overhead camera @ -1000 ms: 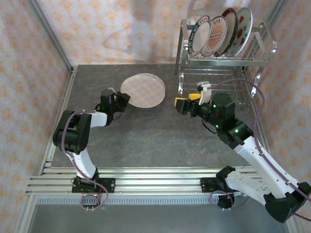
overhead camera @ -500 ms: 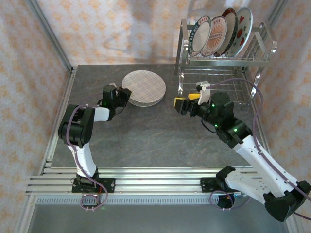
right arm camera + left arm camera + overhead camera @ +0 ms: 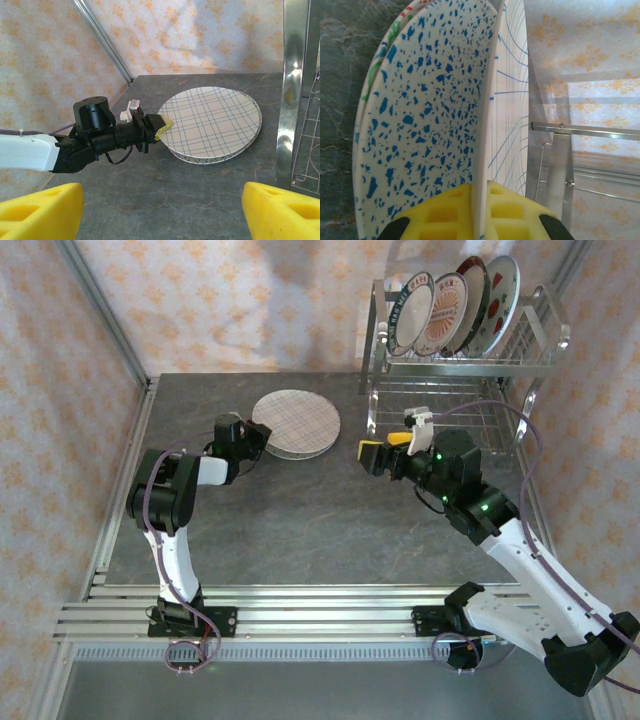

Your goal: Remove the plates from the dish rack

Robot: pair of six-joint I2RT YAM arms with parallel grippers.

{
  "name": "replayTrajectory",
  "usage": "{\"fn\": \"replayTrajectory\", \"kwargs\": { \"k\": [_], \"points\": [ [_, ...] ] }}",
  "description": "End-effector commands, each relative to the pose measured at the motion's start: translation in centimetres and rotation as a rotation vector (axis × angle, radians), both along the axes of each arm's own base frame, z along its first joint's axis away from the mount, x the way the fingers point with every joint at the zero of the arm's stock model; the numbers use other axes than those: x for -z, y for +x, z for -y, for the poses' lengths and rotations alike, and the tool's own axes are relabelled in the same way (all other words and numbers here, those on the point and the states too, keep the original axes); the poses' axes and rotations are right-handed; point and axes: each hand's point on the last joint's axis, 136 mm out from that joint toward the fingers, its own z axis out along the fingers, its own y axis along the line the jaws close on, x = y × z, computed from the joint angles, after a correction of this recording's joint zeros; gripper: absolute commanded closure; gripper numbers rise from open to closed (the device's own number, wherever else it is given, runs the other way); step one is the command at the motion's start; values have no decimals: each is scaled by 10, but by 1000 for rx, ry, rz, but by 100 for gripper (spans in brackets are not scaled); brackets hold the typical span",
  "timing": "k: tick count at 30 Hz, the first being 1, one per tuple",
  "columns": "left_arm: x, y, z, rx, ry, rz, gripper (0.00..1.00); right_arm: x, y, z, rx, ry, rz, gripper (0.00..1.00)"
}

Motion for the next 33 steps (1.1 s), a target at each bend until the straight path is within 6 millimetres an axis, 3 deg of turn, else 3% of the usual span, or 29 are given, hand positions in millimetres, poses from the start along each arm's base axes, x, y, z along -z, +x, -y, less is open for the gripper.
{"fn": "replayTrajectory", "kwargs": {
  "k": [1,9,14,23,33],
  "points": [
    [-24,16,-1,21,3,81,96,-17,-1,2,17,22,28,18],
    [-21,16,0,34,17,60,85,-17,0,4,30,18,21,17],
    [-18,15,1,51,42,24,70,-16,1,5,37,17,14,17],
    [-10,1,-7,96,176,-111,52,-15,2,7,54,13,5,17],
    [3,-18,-20,134,325,-274,47,-10,2,10,69,18,-9,17]
  ]
}}
